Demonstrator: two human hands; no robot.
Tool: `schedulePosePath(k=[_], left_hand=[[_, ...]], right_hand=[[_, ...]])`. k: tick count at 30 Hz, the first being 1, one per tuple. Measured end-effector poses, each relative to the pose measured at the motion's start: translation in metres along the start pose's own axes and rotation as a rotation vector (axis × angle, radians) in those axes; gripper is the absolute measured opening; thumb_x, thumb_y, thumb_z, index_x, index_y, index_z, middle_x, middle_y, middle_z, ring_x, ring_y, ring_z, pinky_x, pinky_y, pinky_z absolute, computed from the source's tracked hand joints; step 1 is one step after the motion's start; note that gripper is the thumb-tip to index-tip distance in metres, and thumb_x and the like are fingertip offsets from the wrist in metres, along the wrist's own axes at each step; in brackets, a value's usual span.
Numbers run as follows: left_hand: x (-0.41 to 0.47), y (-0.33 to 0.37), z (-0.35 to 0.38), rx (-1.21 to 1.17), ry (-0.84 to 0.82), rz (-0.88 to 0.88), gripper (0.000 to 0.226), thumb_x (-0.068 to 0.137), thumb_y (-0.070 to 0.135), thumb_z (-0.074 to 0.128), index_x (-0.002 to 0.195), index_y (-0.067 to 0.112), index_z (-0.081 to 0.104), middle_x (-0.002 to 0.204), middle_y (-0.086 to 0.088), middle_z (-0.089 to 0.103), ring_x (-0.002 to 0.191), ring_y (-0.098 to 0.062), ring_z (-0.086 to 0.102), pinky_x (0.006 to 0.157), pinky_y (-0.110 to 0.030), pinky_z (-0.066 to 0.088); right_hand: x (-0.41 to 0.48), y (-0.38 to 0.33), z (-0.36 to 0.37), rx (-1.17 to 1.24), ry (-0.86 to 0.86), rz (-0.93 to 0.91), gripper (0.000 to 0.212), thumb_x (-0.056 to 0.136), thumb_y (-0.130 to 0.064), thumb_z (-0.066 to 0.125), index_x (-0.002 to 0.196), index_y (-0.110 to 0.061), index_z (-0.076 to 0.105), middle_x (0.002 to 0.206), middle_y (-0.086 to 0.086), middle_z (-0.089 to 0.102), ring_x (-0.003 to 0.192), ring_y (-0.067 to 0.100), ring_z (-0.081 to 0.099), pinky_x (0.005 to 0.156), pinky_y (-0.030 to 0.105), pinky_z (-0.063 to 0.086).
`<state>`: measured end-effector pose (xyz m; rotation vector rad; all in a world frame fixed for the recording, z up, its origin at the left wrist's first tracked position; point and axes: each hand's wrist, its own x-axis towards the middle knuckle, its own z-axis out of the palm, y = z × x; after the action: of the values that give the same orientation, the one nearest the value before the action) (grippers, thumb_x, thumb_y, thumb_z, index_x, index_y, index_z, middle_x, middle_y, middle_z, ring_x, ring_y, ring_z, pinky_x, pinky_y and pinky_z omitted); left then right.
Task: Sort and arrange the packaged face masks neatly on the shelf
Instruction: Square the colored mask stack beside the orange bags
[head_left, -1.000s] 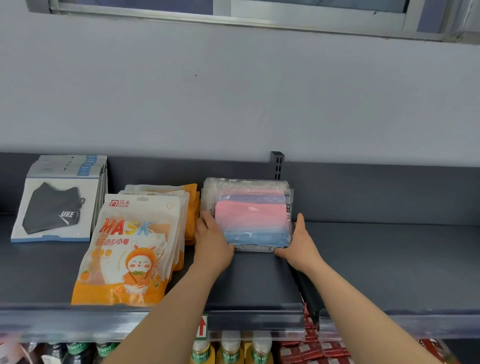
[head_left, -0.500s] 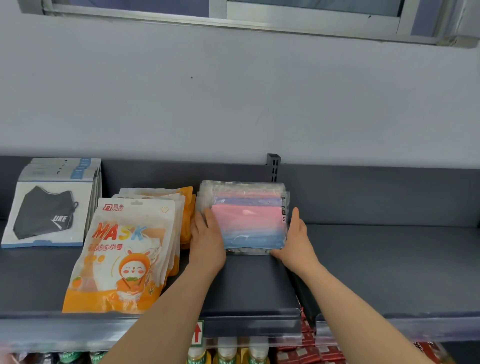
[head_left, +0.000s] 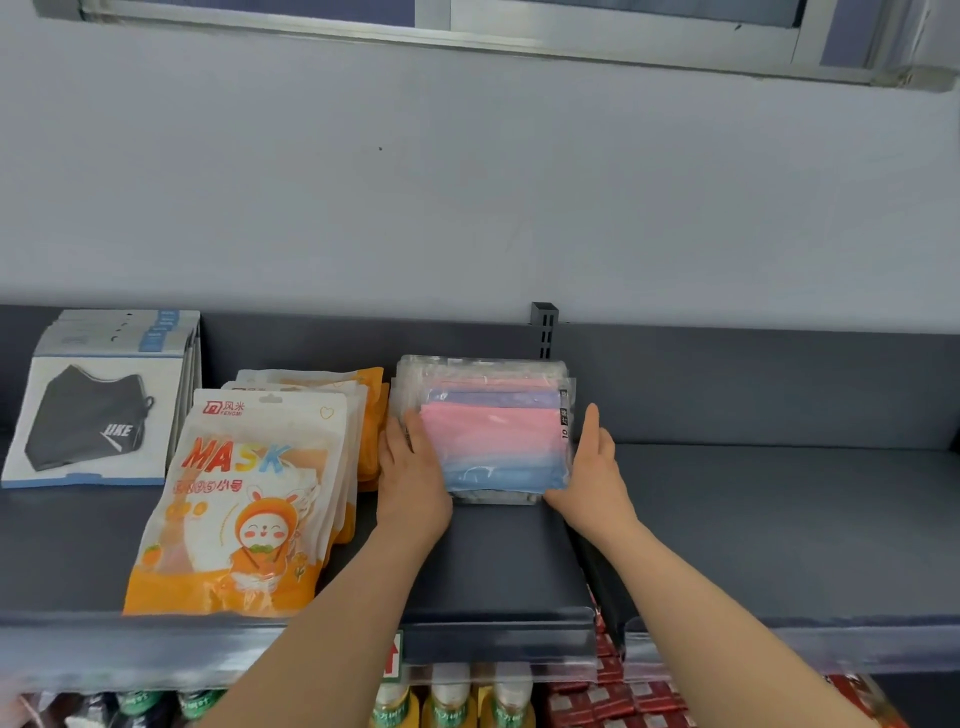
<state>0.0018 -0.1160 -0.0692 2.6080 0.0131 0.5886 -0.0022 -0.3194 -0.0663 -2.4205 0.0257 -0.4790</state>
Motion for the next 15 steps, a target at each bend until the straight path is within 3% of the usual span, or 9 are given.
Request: schedulePosePath(k=[9, 15], left_hand=[[-0.0079, -0.0030, -0.0039, -0.023, 0.006, 0.011, 0.092, 0.087, 0.032, 0.070, 0.150, 0.012, 0.005, 0.155, -0.016, 0.015, 0.144, -0.032, 0.021, 0.116, -0.040, 0.027], [-0.0068, -0.0067, -0.0051, 0.145, 0.029, -0.041, 0.040, 0.095, 0.028, 0.058, 0.127, 0.014, 0.037, 0.132, -0.012, 0.042, 0.117, -0.023, 0.048, 0.093, -0.027, 0.047]], right_hand=[[-0.0047, -0.0042, -0.0026, -0.015, -0.033, -0.012, 0.124, 0.074, -0.029, 0.077, 0.151, -0.023, -0.020, 0.159, 0.016, 0.002, 0.134, 0.036, 0.036, 0.104, 0.048, 0.041], [-0.0055, -0.0047, -0.0015, -0.124, -0.017, -0.016, 0.126, 0.068, -0.048, 0.074, 0.151, -0.024, -0.018, 0.156, 0.020, 0.011, 0.130, 0.038, 0.040, 0.100, 0.048, 0.043]])
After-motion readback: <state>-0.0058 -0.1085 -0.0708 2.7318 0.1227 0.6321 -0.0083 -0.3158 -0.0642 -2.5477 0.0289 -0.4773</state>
